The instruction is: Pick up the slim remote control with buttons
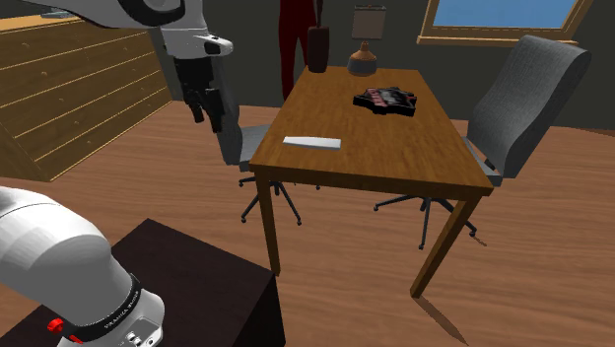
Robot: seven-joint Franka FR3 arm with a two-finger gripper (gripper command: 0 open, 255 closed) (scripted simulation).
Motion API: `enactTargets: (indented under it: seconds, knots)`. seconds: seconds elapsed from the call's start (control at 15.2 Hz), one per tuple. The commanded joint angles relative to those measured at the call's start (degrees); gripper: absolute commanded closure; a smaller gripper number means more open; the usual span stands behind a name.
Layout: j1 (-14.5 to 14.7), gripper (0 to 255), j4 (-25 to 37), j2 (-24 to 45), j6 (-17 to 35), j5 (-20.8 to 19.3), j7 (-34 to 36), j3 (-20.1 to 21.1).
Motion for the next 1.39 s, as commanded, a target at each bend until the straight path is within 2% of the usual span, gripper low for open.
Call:
enactTargets:
  seconds: [0.0, 0.66, 1.32]
  knots:
    - [-0.75, 0, 1.64, 4.59, 3.28, 0.56, 3.8, 0.62]
    - [-4.11, 0, 15.13, 26.17, 13.02, 1.25, 20.07, 1.04]
    - [-6.54, 0, 33.57, 46.2, 16.51, 2.22, 33.47, -1.91]
